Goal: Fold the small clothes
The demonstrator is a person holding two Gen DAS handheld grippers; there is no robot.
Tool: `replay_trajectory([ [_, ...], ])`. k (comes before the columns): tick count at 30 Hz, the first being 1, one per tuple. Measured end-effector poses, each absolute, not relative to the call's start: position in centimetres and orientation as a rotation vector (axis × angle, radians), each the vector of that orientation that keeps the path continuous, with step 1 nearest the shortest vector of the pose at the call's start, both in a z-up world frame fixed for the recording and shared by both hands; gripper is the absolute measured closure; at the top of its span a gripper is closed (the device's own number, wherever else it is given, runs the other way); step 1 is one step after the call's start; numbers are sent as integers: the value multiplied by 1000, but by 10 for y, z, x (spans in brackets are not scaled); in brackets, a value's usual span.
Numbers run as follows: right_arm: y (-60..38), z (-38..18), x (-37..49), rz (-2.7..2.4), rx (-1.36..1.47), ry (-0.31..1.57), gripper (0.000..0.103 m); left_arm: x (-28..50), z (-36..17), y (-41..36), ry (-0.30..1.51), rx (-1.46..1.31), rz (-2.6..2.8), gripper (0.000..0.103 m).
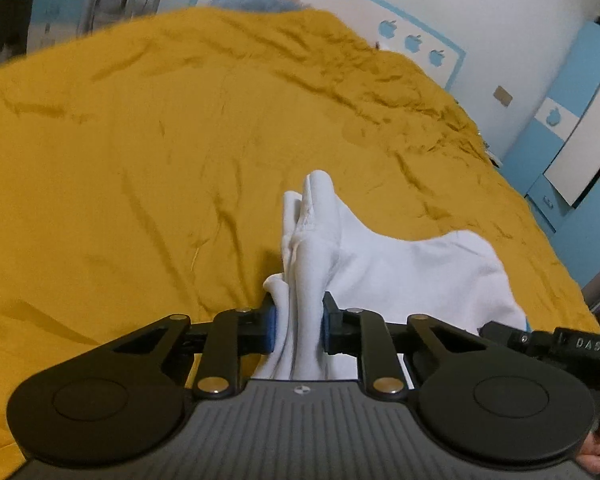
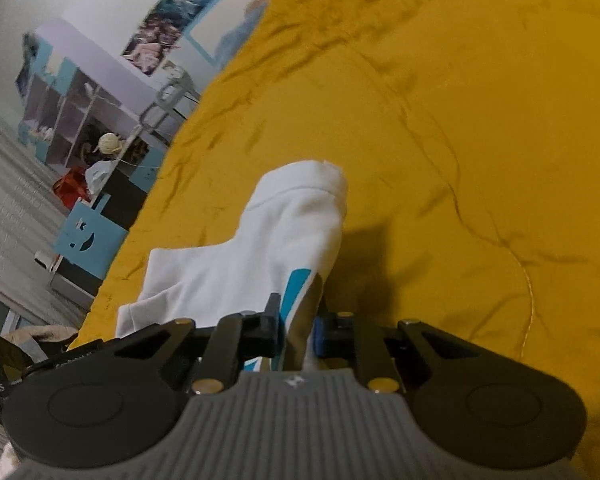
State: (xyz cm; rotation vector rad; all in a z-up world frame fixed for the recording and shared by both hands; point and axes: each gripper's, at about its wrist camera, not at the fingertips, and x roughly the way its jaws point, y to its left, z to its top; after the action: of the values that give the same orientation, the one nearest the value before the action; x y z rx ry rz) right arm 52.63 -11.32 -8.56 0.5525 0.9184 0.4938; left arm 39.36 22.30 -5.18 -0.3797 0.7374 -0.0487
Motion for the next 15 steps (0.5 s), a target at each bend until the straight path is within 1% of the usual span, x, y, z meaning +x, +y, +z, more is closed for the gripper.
replay_trajectory([
  [9,-119,-2,476,561,516,793,94,335,20,199,604,-276,-26,81],
  [15,-132,53,416,613,496,700,94,290,60,185,508,-271,-26,82],
])
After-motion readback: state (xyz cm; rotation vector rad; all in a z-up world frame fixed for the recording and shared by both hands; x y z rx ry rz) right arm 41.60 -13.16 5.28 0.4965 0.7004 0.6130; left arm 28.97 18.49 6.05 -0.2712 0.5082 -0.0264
